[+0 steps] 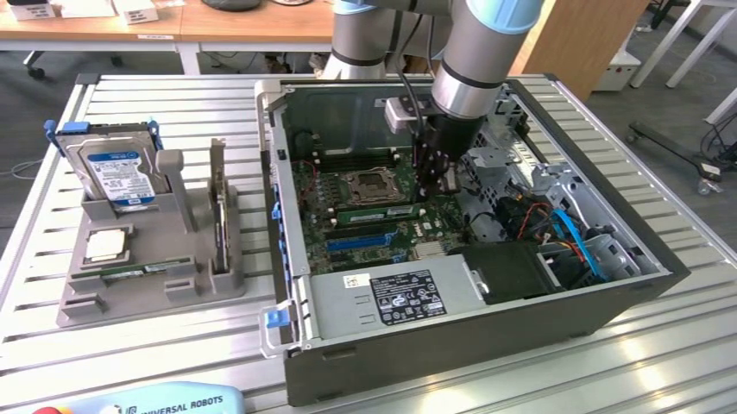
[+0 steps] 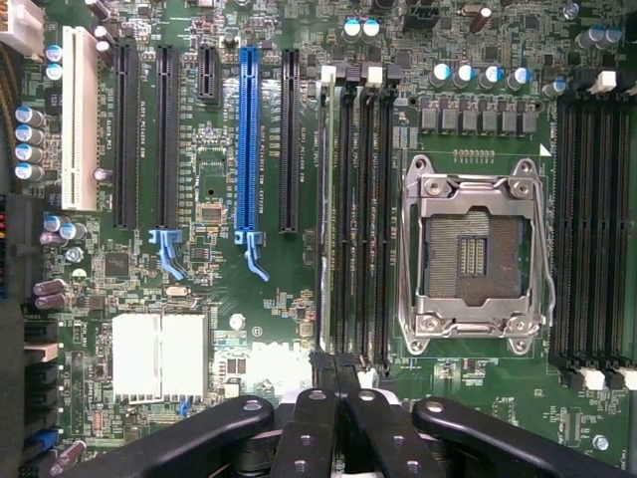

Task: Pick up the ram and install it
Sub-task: 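Press down the ram until it locks into place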

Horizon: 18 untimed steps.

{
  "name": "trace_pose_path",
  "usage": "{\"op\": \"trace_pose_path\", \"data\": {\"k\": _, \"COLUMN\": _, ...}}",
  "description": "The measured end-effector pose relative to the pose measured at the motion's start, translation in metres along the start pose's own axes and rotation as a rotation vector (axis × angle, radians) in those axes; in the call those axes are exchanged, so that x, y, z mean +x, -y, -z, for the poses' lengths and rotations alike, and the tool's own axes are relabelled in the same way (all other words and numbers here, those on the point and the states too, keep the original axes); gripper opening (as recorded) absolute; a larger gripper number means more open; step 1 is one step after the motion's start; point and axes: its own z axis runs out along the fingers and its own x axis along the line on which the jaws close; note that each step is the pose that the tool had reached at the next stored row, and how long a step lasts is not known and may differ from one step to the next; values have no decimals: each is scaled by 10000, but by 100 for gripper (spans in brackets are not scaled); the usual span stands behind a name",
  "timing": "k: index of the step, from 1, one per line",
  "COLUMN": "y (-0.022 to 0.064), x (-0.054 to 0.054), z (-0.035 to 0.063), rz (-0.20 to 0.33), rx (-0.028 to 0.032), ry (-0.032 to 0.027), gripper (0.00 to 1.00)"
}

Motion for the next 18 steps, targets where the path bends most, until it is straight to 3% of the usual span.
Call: {"op": "trace_pose_path", "data": {"k": 18, "y": 1, "x": -4, "z": -17, "rz": 2, "rx": -2, "ry": -4, "gripper": 10}}
